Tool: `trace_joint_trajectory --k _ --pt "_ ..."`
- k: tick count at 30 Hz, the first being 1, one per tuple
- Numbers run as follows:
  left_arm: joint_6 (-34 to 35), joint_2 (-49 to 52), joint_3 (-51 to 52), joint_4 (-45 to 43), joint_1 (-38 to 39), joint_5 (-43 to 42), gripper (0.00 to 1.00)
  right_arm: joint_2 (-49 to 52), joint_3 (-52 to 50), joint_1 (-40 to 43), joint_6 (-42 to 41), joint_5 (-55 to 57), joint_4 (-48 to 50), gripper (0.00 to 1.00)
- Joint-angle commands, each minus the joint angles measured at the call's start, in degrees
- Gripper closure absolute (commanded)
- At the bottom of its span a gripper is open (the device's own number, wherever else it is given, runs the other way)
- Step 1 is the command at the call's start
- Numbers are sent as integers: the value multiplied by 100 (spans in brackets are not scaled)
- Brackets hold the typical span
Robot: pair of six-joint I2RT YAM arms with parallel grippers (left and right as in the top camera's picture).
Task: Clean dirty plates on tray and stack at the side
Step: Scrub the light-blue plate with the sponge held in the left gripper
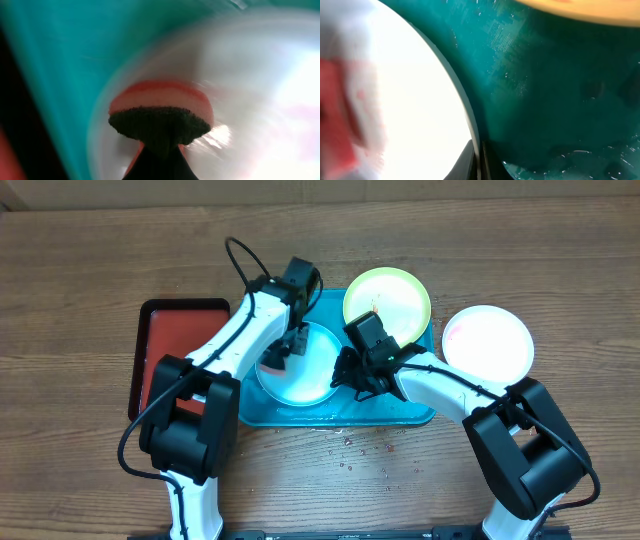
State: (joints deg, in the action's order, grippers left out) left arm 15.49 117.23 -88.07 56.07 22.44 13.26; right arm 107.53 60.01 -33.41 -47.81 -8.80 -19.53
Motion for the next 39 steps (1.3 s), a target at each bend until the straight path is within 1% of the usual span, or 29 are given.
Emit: trace_joint_trajectory --k 1,5,10,12,15,16,18,21,24,28,30,31,33,35,38,39 --pt "378 52 -199 85 -17 699 96 74 114 4 -20 13 -9 96" --pt "-33 55 -50 151 2 -411 96 74 114 4 -20 13 -11 96" --pt "-374 55 407 103 120 -1287 96 74 114 4 -20 11 -11 96" --pt "-774 55 557 133 188 -1851 96 74 114 4 -20 11 -11 96" --pt "-1853 55 721 129 299 -3029 96 74 114 4 -20 13 -7 96" --pt "-2065 55 737 111 328 -3246 96 74 114 4 -20 11 -7 96" --pt "-2321 55 739 -24 387 -3442 96 74 114 4 -20 11 -7 96" --pt "-2310 52 739 -595 422 -3364 96 74 114 4 -20 11 -9 96" --pt "-2114 52 739 -1259 417 -3351 96 74 114 4 -20 11 -11 96" --pt "-1851 55 741 -2138 417 -2706 96 74 114 4 -17 13 -11 96" --pt "-1690 55 741 -2426 420 -2166 96 74 114 4 -13 13 -13 96" --pt "-1508 55 741 -2562 420 -1582 96 74 114 4 2 13 -11 96" --pt "-1213 55 741 -2529 415 -785 96 74 114 4 2 13 -13 96" --pt "-754 55 741 -2297 411 238 96 74 114 4 4 13 -13 96" --pt "201 55 741 -1683 382 1593 96 74 114 4 2 13 -11 96" --pt "525 55 743 -1458 367 1915 96 74 114 4 2 13 -9 96"
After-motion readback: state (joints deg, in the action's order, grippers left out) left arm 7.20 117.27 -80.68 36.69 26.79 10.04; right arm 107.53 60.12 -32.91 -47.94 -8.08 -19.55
